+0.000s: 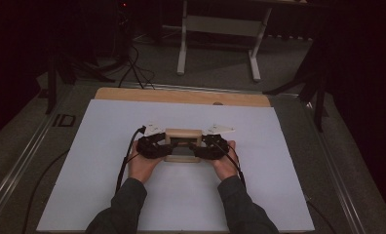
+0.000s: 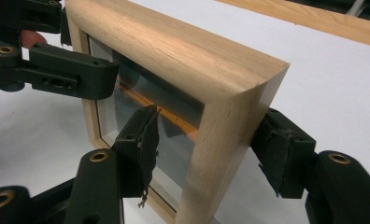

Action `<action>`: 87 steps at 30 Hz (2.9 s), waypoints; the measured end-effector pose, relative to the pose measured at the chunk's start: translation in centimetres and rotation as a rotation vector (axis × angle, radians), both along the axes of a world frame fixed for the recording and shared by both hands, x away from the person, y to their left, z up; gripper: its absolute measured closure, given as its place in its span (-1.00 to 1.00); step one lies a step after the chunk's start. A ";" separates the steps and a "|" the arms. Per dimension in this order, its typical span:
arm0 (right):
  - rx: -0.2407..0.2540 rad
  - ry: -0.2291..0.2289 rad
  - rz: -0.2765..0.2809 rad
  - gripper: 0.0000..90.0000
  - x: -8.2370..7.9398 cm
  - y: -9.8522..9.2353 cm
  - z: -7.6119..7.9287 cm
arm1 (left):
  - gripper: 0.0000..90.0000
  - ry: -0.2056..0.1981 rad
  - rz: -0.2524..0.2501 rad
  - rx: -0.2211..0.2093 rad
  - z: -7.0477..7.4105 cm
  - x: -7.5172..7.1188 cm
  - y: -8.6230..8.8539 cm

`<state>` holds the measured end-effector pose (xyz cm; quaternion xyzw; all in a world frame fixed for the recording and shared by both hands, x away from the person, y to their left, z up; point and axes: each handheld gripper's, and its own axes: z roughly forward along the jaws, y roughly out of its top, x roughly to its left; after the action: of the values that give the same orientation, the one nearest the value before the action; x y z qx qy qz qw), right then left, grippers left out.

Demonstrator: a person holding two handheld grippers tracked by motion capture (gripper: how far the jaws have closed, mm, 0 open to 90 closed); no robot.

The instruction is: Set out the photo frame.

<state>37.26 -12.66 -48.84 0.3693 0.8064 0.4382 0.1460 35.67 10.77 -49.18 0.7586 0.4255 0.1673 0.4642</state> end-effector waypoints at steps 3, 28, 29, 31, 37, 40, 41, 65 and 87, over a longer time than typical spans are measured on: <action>0.003 0.007 0.006 -0.07 0.2 0.0 -0.1 | -0.05 0.004 -0.001 0.001 0.0 0.1 0.0; -0.010 0.008 -0.036 -0.39 0.1 -0.2 0.1 | -0.41 0.030 0.038 0.029 0.4 -0.4 -0.1; -0.010 0.008 -0.036 -0.39 0.1 -0.2 0.1 | -0.42 0.030 0.038 0.029 0.4 -0.4 -0.1; -0.002 0.011 -0.044 -0.45 0.1 -0.6 0.3 | -0.45 0.029 0.043 0.044 0.5 -0.6 0.1; -0.018 -0.002 -0.025 -0.53 -0.3 -1.0 0.7 | -0.49 0.034 0.043 0.039 0.9 -1.0 0.8; -0.033 -0.011 -0.015 -0.55 -0.7 -1.3 0.8 | -0.51 0.031 0.039 0.049 1.0 -1.4 1.1; -0.036 -0.012 -0.015 -0.56 -0.8 -1.5 0.9 | -0.51 0.030 0.038 0.053 1.1 -1.5 1.3; -0.051 -0.022 -0.017 -0.58 -3.2 -6.1 1.4 | -0.50 -0.019 0.030 0.069 1.7 -5.2 5.6; -0.029 -0.073 -0.067 -0.55 -7.7 -12.4 -0.2 | -0.48 -0.020 0.119 0.029 -0.7 -8.9 11.8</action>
<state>29.57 -25.02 -49.00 0.3774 0.7941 0.4346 0.1952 26.78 22.56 -49.85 0.7368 0.4628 0.2086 0.4465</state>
